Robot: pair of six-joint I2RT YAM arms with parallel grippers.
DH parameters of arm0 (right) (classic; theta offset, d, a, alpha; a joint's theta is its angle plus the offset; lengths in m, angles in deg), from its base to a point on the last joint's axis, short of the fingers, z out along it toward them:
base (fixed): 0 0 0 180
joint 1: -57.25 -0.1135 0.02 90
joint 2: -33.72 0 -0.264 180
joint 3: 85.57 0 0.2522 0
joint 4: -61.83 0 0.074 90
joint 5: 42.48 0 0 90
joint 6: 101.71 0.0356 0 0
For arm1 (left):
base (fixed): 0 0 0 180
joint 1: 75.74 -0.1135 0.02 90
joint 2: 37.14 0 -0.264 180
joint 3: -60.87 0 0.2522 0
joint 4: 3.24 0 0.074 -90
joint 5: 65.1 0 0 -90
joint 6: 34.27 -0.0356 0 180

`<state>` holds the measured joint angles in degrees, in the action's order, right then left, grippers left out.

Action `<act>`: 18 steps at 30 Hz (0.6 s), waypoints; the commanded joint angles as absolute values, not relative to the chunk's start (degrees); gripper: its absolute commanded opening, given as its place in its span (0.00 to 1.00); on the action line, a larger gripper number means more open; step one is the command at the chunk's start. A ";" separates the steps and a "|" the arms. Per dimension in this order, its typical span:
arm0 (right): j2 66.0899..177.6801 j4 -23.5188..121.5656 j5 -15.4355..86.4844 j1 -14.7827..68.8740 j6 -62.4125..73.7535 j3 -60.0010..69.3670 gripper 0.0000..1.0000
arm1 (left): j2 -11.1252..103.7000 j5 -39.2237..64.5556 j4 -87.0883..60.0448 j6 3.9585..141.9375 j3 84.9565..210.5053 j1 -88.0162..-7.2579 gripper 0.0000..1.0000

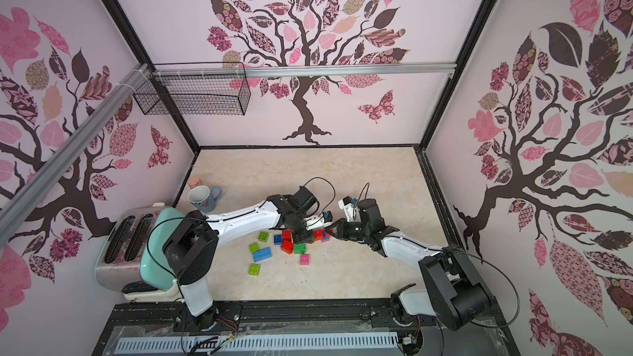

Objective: Assemble the number 4 with lego
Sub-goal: Assemble the lego brick with the lego brick.

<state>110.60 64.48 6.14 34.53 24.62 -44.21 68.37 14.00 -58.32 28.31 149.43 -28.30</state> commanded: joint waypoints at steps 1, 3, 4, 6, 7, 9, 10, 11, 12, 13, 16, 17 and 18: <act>112.66 66.75 3.95 34.74 25.60 -42.90 0.00 | 69.65 12.85 -57.35 27.83 151.97 -28.45 0.00; 113.44 67.04 3.51 34.67 25.77 -42.79 0.00 | 69.81 12.94 -57.01 27.83 151.96 -28.48 0.00; 113.81 67.22 3.31 34.70 25.90 -42.73 0.00 | 69.88 12.97 -56.89 27.89 151.89 -28.54 0.00; 114.43 67.56 3.13 34.68 26.15 -42.78 0.00 | 70.12 12.85 -56.99 27.83 152.19 -28.54 0.00; 114.76 67.96 2.81 34.67 26.30 -42.80 0.00 | 70.38 12.84 -57.09 27.71 152.40 -28.54 0.00; 115.28 68.59 2.27 34.70 26.59 -42.80 0.00 | 71.04 12.90 -57.71 27.42 152.80 -28.54 0.00; 115.74 68.67 2.17 34.73 26.67 -42.77 0.00 | 71.38 12.78 -58.18 27.21 153.09 -28.54 0.00; 116.24 68.51 2.16 34.69 26.61 -42.57 0.00 | 71.78 12.62 -58.83 27.00 153.39 -28.54 0.00; 116.64 68.30 2.16 34.69 26.63 -42.44 0.00 | 72.06 12.44 -59.32 26.84 153.59 -28.54 0.00; 117.22 67.60 2.57 34.71 26.69 -42.15 0.00 | 72.26 12.35 -59.83 26.74 153.64 -28.54 0.00; 118.94 63.01 6.00 34.74 26.53 -41.07 0.00 | 72.56 12.13 -61.03 26.38 153.76 -28.53 0.00; 119.49 60.82 7.17 34.67 26.21 -40.42 0.00 | 72.72 12.14 -61.28 26.39 153.88 -28.53 0.00; 120.27 58.12 8.58 34.69 25.80 -39.80 0.00 | 72.89 12.15 -61.60 26.38 153.99 -28.54 0.00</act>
<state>117.55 65.72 3.60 34.46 26.35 -41.96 71.35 13.08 -58.83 27.22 152.25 -28.51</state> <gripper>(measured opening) 0.041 0.289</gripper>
